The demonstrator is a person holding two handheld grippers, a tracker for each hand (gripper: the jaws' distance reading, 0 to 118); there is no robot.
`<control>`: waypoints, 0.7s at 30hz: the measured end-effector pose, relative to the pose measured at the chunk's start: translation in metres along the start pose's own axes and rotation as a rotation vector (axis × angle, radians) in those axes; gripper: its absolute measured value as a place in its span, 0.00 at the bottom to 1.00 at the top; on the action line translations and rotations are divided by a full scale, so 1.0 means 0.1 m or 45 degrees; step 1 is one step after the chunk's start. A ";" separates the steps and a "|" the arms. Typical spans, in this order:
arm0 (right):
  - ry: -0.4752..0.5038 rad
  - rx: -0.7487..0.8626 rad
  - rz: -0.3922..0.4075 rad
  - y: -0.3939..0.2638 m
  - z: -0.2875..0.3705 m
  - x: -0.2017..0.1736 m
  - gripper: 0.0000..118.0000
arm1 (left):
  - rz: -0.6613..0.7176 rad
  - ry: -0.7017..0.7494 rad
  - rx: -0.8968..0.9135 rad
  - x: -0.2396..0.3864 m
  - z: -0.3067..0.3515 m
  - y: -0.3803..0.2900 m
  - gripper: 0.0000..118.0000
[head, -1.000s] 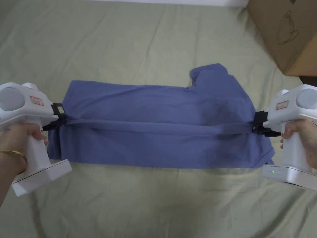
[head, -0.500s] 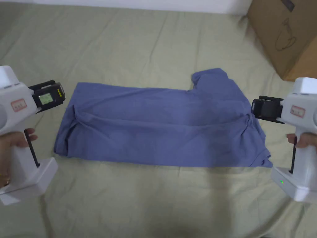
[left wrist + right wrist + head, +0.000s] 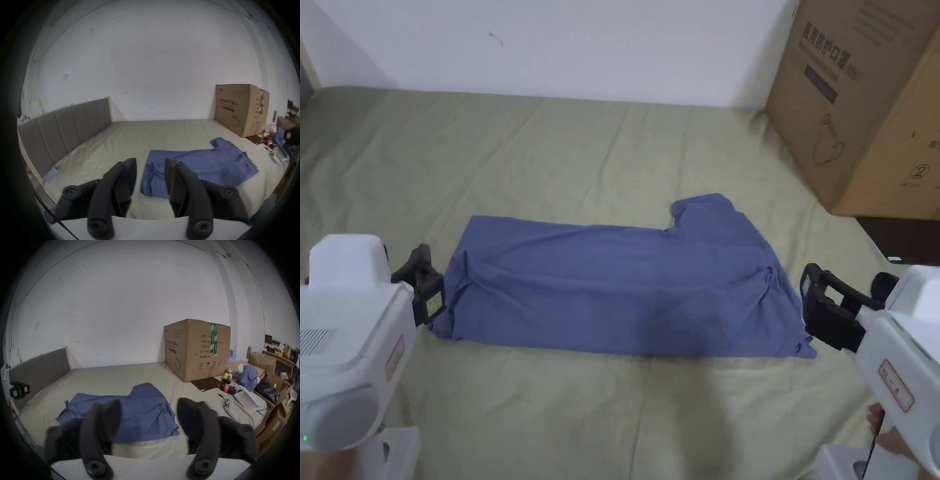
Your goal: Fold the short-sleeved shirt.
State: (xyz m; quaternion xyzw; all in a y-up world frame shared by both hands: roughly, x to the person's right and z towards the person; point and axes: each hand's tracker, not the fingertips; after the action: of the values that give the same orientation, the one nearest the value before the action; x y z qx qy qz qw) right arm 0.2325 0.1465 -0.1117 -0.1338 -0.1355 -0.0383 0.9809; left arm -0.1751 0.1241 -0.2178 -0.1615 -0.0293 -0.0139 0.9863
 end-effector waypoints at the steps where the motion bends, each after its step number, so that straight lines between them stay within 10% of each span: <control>1: 0.006 0.001 -0.023 -0.02 0.04 0.01 0.24 | 0.029 -0.028 -0.018 -0.01 0.05 -0.02 0.11; 3: -0.008 0.000 0.007 -0.08 0.06 0.00 0.01 | 0.025 -0.016 -0.007 -0.01 0.15 -0.08 0.01; 18: 0.029 -0.014 0.012 -0.14 0.01 0.05 0.00 | 0.033 -0.066 -0.067 -0.04 -0.09 -0.04 0.00; 21: 0.189 -0.004 -0.023 -0.11 -0.05 -0.02 0.00 | 0.049 -0.070 -0.236 -0.09 -0.49 0.05 0.21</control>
State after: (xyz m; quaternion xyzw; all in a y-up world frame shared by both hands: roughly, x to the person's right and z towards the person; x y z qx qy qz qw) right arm 0.2308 0.1348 -0.1139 -0.1309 -0.0635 -0.0571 0.9877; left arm -0.1817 0.1133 -0.2663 -0.2528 -0.0518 0.0067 0.9661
